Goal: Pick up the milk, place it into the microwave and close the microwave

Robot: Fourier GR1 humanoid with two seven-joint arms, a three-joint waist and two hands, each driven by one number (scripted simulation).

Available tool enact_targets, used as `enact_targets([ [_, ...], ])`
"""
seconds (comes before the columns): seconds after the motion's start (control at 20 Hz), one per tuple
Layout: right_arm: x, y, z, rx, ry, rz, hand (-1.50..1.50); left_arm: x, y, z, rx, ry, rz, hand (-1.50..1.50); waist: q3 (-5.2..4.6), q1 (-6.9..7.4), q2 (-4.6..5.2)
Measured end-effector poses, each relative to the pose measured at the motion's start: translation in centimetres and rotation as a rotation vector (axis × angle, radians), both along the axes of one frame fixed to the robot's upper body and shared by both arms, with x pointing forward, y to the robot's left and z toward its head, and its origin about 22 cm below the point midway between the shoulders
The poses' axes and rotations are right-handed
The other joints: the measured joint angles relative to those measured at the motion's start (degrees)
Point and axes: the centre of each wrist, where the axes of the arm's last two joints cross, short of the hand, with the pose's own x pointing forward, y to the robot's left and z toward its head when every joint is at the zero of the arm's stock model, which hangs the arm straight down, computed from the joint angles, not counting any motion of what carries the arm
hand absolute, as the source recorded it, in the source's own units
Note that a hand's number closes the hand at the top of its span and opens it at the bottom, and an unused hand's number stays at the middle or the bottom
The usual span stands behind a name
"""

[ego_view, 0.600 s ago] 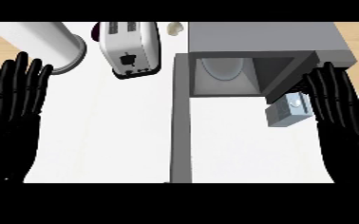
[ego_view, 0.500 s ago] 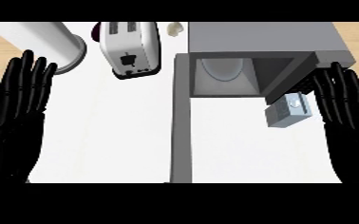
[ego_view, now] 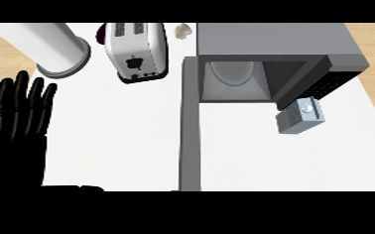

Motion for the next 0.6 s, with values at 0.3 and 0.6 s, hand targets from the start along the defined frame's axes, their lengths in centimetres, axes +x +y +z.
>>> enact_targets([
  [0.3,-2.5,-2.1,-0.2,-0.008,0.015,0.029,-1.50,-4.0,0.8,-0.5,-0.038,0.022,0.007,-1.50,-0.06,0.15,-0.05],
  [0.6,-3.5,-2.2,-1.1,-0.042,0.009,-0.003,-1.50,-7.6,2.7,-1.7,-0.050,0.027,0.006,-1.50,-0.07,0.50,-0.05],
])
